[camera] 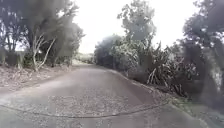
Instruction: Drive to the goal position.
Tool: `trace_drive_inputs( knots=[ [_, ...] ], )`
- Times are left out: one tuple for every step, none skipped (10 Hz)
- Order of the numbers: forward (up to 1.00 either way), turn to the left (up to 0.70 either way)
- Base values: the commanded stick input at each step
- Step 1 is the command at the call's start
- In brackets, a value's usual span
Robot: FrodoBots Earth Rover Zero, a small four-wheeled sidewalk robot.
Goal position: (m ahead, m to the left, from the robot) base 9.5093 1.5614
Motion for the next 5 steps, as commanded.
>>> trace_drive_inputs(
  knots=[
    [0.70,0.03],
    [0.70,0.03],
    [0.70,0.03],
    [0.70,0.03],
    [0.70,0.03]
  ],
)
